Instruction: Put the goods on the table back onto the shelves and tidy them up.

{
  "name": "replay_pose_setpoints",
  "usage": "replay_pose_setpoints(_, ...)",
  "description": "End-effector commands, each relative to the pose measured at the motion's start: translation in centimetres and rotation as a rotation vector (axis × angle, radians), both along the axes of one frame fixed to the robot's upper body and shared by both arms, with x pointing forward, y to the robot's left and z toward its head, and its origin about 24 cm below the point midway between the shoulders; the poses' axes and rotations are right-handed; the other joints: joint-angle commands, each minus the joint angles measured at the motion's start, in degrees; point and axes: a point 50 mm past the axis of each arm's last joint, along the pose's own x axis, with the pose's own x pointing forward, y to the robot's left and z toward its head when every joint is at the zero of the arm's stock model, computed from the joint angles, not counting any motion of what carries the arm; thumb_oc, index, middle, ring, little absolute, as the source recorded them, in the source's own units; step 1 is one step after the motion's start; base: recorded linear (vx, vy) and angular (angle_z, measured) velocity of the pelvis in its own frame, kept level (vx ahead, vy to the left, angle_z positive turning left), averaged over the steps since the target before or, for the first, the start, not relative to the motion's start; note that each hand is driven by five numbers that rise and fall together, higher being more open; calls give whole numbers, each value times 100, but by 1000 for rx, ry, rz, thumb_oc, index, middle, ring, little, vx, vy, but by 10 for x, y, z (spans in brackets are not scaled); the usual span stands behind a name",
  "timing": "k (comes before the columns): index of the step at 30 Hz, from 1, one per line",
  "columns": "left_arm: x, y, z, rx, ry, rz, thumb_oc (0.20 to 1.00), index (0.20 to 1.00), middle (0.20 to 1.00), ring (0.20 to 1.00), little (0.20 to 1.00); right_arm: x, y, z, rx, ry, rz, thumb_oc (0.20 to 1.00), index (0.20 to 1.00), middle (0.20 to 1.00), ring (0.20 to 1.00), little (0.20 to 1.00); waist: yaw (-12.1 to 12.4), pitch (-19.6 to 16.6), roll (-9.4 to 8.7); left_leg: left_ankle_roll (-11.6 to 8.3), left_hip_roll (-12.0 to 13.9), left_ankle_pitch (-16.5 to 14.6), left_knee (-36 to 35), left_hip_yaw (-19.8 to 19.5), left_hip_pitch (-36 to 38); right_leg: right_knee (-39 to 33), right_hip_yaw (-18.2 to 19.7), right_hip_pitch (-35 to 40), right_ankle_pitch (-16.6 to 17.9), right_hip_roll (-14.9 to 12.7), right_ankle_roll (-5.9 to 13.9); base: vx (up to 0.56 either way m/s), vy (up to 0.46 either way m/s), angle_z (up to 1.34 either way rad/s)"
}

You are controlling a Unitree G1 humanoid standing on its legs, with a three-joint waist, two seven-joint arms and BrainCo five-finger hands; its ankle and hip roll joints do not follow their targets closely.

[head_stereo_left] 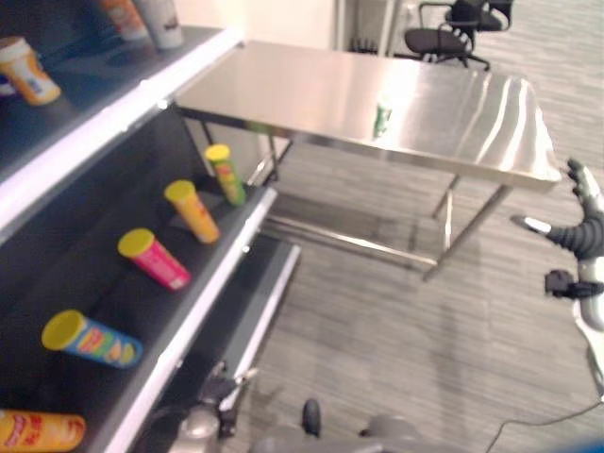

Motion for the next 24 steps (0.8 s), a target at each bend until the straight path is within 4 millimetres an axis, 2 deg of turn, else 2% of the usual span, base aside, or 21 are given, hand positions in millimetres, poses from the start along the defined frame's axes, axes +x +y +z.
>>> replay_pose_setpoints(1,0,22,9,55,-31,23,1000,1000,1000,1000,1000,11,-2,43,-57,-160,4,1000,1000,1000,1000,1000,136,135,-163,-890,246,-611,-82,-86,262,-1461,-290,282,1190,-3,18,180,-59,22)
replay_pose_setpoints(2,-2,21,7,54,-23,20,1000,1000,1000,1000,1000,10,-6,46,-62,-167,-9,1000,1000,1000,1000,1000,115,149,-185,-907,233,-673,-85,-122,333,-1925,-322,261,1220,37,42,253,-101,24)
replay_pose_setpoints(4,-3,18,5,52,-13,12,1000,1000,1000,1000,1000,7,-13,52,-77,-182,-33,1000,1000,1000,1000,1000,37,175,-225,-930,180,-819,-102,-281,502,-2745,-259,58,1524,154,143,322,-153,20)
replay_pose_setpoints(5,-6,18,3,54,-1,16,1000,1000,1000,1000,1000,5,-18,54,-79,-188,-55,1000,1000,1000,1000,1000,-37,234,-253,-973,180,-936,-102,-430,703,-3225,-109,-280,1830,218,264,302,-137,17)
replay_pose_setpoints(6,-6,18,3,53,-1,16,1000,1000,1000,1000,1000,5,-19,54,-80,-187,-55,1000,1000,1000,1000,1000,-38,236,-229,-976,203,-956,-102,-434,718,-3256,-123,-249,1838,240,262,402,-175,30)
replay_pose_setpoints(7,-8,19,3,54,6,20,1000,1000,1000,1000,1000,4,-22,57,-90,-188,-66,1000,1000,1000,1000,1000,-83,279,-253,-1016,216,-1060,-102,-544,881,-3575,-65,-442,2000,297,342,310,-136,38)
replay_pose_setpoints(12,-13,21,0,55,27,17,1000,1000,1000,1000,1000,-2,-33,66,-132,-182,-96,1000,1000,1000,1000,1000,-231,262,-328,-1146,361,-1397,-58,-1072,1347,-3730,213,-619,2345,284,477,345,-239,74)
replay_pose_setpoints(14,-14,17,-2,47,40,-4,1000,1000,1000,1000,1000,-5,-38,71,-155,-178,-109,1000,1000,1000,1000,1000,-263,182,-378,-1202,387,-1559,52,-1292,1414,-3794,259,-427,2410,238,414,303,-315,97)
replay_pose_setpoints(15,-17,15,-4,44,54,-15,1000,1000,1000,1000,1000,-6,-39,75,-154,-183,-102,1000,1000,1000,1000,1000,-298,83,-367,-1276,507,-1610,67,-1335,1461,-3780,262,-360,2395,261,385,304,-384,62)
replay_pose_setpoints(18,-26,11,-9,23,86,-12,1000,1000,1000,1000,1000,-2,-38,80,-166,-173,-78,1000,1000,1000,1000,1000,-325,-41,-255,-1505,812,-1275,613,-1404,1352,-3537,233,-270,2305,397,262,240,-298,57)
replay_pose_setpoints(19,-27,10,-9,22,86,-11,1000,1000,1000,1000,1000,-2,-37,80,-166,-173,-77,1000,1000,1000,1000,1000,-342,-48,-242,-1509,822,-1286,628,-1416,1338,-3530,218,-275,2298,402,257,250,-333,39)
replay_pose_setpoints(20,-34,6,-12,3,101,-19,1000,1000,1000,1000,1000,3,-32,86,-169,-174,-32,1000,1000,1000,1000,1000,-296,-144,-172,-1679,959,-734,1226,-1405,1130,-3556,157,-1,2099,560,105,228,-303,20)
replay_pose_setpoints(21,-35,5,-12,-8,101,-19,1000,1000,1000,1000,1000,4,-31,88,-170,-172,-17,1000,1000,1000,1000,1000,-260,-146,-162,-1739,953,-440,1754,-1377,919,-3616,122,187,1999,609,18,303,-427,17)
replay_pose_setpoints(22,-37,5,-12,-13,105,-20,1000,1000,1000,1000,1000,6,-30,90,-175,-169,-6,1000,1000,1000,1000,1000,-190,-108,-211,-1728,931,-123,2363,-1347,662,-3634,119,365,1917,621,-79,178,-313,3)
replay_pose_setpoints(23,-39,4,-12,-23,108,-17,1000,1000,1000,1000,1000,8,-28,91,-175,-164,5,1000,1000,1000,1000,1000,-141,-23,-284,-1648,853,43,3131,-1262,335,-3664,140,551,1862,616,-167,151,-364,-17)
replay_pose_setpoints(24,-41,4,-13,-27,117,-14,1000,1000,1000,1000,1000,12,-28,91,-164,-152,5,1000,1000,1000,1000,1000,-79,47,-346,-1536,859,73,3638,-1050,86,-3696,123,713,1780,627,-252,103,-333,-21)
